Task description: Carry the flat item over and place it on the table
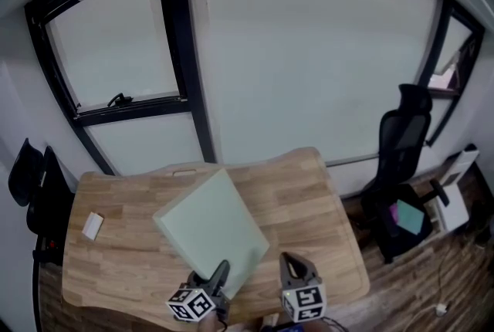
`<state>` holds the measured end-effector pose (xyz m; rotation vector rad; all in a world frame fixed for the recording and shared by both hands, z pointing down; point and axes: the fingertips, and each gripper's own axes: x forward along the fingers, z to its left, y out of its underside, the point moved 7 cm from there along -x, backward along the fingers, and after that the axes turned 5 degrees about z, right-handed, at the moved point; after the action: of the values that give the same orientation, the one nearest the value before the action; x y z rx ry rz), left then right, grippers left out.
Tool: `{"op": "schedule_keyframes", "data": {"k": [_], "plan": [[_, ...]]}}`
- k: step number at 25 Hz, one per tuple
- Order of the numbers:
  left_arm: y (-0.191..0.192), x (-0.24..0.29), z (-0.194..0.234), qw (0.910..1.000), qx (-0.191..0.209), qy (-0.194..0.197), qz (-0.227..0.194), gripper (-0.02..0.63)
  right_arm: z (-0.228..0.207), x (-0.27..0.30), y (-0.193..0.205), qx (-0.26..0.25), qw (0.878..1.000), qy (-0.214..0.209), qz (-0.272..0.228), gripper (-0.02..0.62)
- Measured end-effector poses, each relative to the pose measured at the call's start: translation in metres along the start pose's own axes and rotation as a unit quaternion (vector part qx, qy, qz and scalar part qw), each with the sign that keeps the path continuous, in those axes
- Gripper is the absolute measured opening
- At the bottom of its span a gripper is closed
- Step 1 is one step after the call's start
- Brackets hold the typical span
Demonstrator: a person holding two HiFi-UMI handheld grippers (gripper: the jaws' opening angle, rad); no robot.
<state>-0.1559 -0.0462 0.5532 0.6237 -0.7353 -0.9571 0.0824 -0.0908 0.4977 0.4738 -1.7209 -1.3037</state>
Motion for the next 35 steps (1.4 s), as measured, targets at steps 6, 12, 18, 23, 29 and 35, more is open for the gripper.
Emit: {"op": "schedule_keyframes", "data": {"k": [6,12,18,23,29,35], "plan": [[-0.001,0.006,-0.007,0.9996,-0.019,0.017,-0.011,0.261,-0.007,0.009,0.0,-0.008,1.0,-0.012,0.003,-0.003],[-0.002,0.013,-0.003,0.9995,-0.007,0.031,0.004,0.261,-0.01,0.014,0.002,0.002,1.0,-0.012,0.002,-0.003],[-0.007,0.017,0.008,0.9984,-0.027,0.047,0.014,0.261,-0.005,0.021,-0.005,0.011,1.0,0.002,0.002,-0.003],[-0.004,0.019,0.019,0.9971,-0.043,0.057,0.026,0.261,0.0,0.025,0.0,0.014,1.0,0.011,0.014,-0.003],[0.001,0.024,0.024,0.9941,-0.059,0.077,0.047,0.261,-0.005,0.038,0.021,0.013,0.999,0.029,0.006,-0.003],[0.009,0.026,0.039,0.9924,-0.062,0.082,0.066,0.261,0.002,0.043,0.023,0.009,0.999,0.033,0.014,-0.003]]}}
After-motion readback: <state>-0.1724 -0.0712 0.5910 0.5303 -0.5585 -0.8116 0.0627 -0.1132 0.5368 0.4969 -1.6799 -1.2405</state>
